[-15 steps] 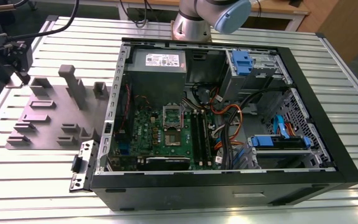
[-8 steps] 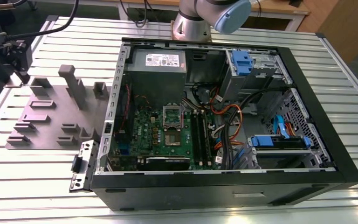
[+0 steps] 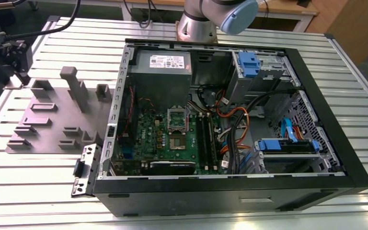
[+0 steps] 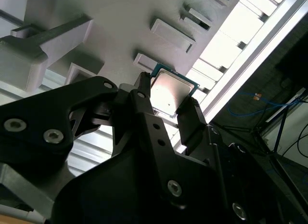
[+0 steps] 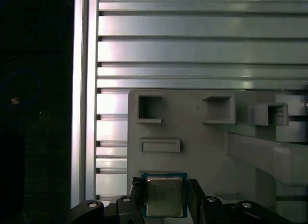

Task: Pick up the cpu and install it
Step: 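Pick up the cpu and move it towards the insertion slot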

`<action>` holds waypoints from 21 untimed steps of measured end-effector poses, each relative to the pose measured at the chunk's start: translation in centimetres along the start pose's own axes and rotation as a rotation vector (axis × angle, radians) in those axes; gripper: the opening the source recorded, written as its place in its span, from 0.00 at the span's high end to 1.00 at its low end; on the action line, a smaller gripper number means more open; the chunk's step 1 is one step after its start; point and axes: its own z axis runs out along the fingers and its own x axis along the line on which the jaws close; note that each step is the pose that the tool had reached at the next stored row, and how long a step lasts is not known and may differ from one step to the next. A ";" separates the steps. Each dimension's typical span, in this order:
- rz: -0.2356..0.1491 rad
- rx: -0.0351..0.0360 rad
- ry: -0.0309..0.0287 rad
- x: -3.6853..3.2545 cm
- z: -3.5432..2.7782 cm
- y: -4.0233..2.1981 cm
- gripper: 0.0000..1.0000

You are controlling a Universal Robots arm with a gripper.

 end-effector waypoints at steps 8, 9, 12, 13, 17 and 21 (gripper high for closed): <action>0.000 0.0000 0.0000 0.00 -0.20 0.01 0.53; 0.000 0.0000 0.0000 0.00 -0.22 0.01 0.53; 0.000 0.0000 0.0001 0.00 -0.29 0.01 0.53; 0.000 0.0000 0.0001 0.00 -0.32 0.01 0.53; 0.000 0.0000 0.0001 0.00 -0.43 0.02 0.53; 0.000 0.0000 0.0000 0.00 -0.54 0.02 0.53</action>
